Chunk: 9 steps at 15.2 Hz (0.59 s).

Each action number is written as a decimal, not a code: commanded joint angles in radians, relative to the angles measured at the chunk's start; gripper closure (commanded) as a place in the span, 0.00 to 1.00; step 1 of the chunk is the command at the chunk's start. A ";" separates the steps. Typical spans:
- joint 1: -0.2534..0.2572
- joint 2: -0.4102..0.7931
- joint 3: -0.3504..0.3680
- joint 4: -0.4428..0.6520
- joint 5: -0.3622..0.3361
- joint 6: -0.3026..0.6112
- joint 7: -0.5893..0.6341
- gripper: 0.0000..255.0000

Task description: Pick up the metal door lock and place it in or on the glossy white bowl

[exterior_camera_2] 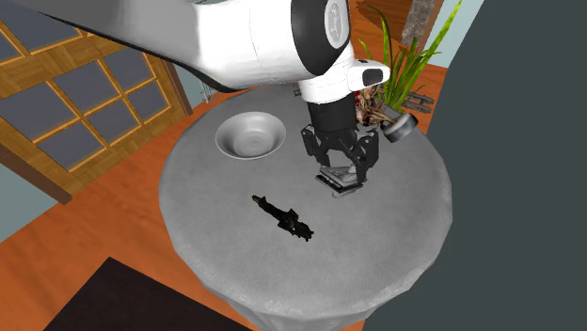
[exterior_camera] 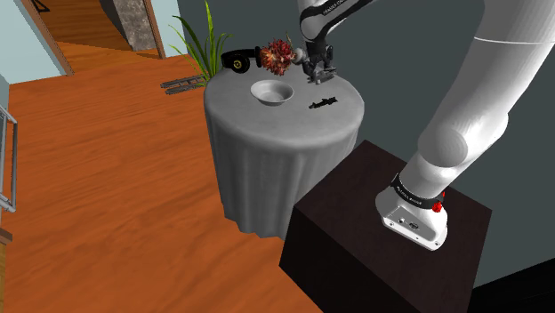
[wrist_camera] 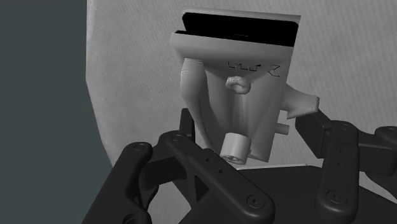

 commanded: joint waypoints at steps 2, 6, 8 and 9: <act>0.001 -0.021 0.002 0.013 0.007 -0.032 -0.013 1.00; 0.002 -0.044 0.004 0.037 0.015 -0.076 -0.031 1.00; 0.003 -0.055 0.004 0.050 0.020 -0.099 -0.039 1.00; 0.003 -0.060 0.005 0.057 0.021 -0.111 -0.044 1.00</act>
